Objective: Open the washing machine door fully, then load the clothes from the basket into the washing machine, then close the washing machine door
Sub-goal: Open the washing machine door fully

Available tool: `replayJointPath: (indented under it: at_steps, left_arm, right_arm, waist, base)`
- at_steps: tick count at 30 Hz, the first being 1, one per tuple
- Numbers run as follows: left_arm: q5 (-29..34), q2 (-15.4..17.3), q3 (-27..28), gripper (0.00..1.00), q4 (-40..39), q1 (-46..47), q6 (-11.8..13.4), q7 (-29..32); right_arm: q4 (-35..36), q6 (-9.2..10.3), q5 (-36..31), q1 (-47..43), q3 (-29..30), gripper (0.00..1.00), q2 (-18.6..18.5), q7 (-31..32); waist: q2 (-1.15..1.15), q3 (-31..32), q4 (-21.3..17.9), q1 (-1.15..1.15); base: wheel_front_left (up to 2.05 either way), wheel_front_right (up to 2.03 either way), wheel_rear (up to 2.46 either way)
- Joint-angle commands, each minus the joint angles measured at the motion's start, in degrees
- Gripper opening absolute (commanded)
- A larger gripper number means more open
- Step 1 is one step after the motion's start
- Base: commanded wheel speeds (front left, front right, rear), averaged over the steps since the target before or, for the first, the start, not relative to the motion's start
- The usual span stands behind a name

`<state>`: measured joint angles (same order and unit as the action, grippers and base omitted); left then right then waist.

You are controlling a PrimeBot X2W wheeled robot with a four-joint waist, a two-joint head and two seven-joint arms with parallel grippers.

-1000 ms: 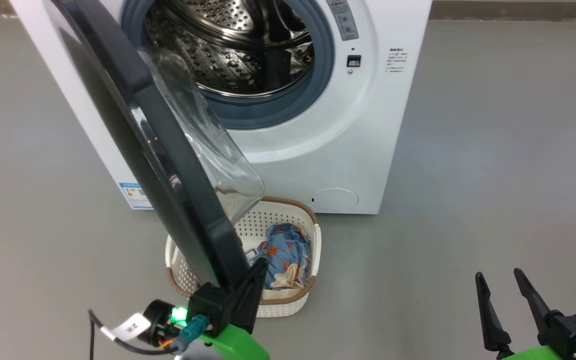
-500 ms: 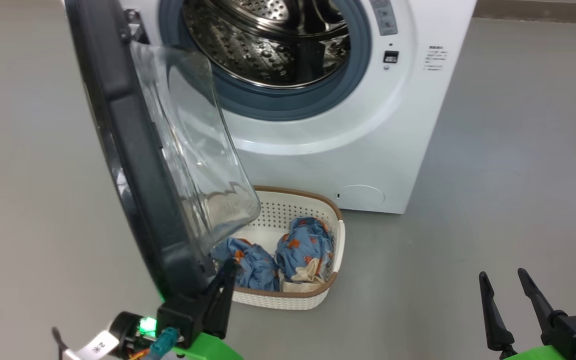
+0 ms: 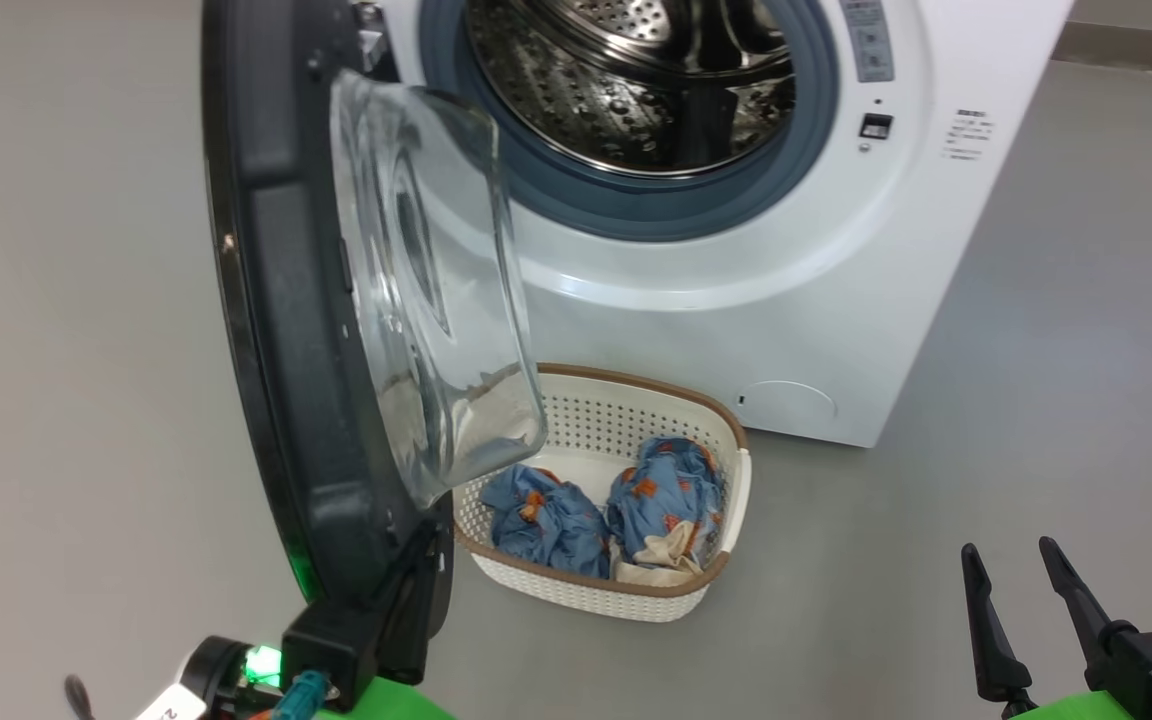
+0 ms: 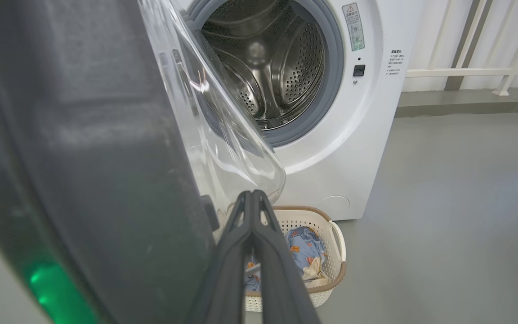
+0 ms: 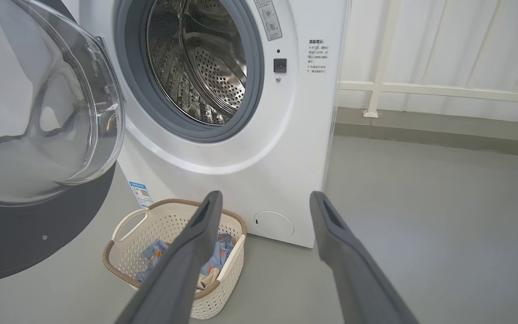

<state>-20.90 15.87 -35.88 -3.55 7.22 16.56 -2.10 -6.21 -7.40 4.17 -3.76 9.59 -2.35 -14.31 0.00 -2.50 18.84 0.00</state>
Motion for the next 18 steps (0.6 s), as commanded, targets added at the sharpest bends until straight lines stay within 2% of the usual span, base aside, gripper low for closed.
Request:
replayJointPath:
  at_steps: [1, 9, 18]
  left_arm:
    - [0.4, 2.1, 3.4, 0.0, -1.6, 0.9, 1.5, -0.2]
    - [0.2, 3.4, 5.7, 0.0, -2.3, 0.5, 3.1, -1.3]
    - [-0.6, 5.4, 9.7, 0.0, -1.4, -0.2, 5.4, -2.8]
  right_arm:
    - [1.3, -0.09, 0.4, 0.8, -1.4, 1.0, -0.5, -0.7]
    - [1.5, -0.09, 0.3, 1.0, -1.6, 1.0, -0.5, -0.7]
    - [1.9, -0.09, -0.2, 1.2, -2.1, 1.0, -0.5, -0.7]
  waist:
    - [0.0, 0.1, 1.4, 0.0]
    - [0.0, -0.3, 2.7, 0.0]
    - [0.0, -0.6, 1.6, 0.0]
  base:
    - [0.0, 0.0, 0.0]
    - [0.0, 0.0, 0.0]
    - [0.0, 0.0, 0.0]
